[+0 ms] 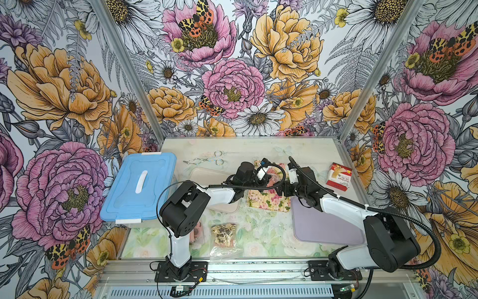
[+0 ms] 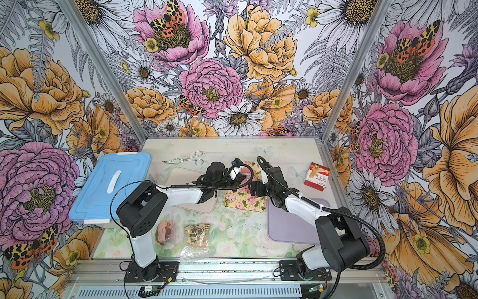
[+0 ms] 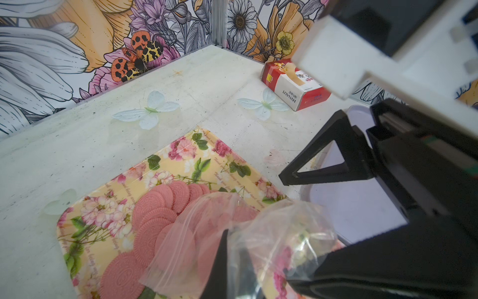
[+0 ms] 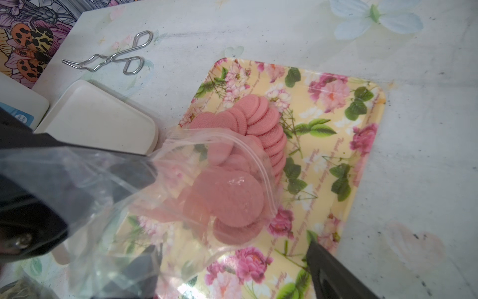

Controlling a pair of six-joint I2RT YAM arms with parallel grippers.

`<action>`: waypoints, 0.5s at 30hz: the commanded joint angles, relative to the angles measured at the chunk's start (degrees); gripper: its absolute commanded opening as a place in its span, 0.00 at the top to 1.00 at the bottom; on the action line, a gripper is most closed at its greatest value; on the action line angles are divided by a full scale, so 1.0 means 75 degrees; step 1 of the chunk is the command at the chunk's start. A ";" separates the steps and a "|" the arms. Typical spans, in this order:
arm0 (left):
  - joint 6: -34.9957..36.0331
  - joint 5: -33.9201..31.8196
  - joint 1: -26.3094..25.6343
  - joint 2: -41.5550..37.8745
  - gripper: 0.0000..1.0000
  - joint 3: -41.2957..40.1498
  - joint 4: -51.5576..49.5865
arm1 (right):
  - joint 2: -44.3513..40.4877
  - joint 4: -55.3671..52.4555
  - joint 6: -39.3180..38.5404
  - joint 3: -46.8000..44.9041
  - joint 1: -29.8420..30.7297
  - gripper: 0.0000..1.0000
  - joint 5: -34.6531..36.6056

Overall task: Pour cookies out of the ziploc bag
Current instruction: 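Pour the cookies out of the ziploc bag onto the tray.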

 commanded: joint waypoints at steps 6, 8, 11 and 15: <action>-0.0052 0.0607 0.0013 -0.0200 1.00 0.0055 0.0307 | -0.0040 0.0010 -0.0116 0.0302 -0.0055 0.08 0.0109; -0.0046 0.0658 0.0024 -0.0175 1.00 0.0067 0.0304 | -0.0027 0.0010 -0.0122 0.0296 -0.0056 0.08 0.0108; -0.0064 0.0696 -0.0001 -0.0143 1.00 0.0090 0.0314 | -0.0014 0.0010 -0.0116 0.0302 -0.0056 0.08 0.0105; -0.0057 0.0652 -0.0012 -0.0141 1.00 0.0093 0.0305 | -0.0002 0.0010 -0.0103 0.0311 -0.0056 0.08 0.0103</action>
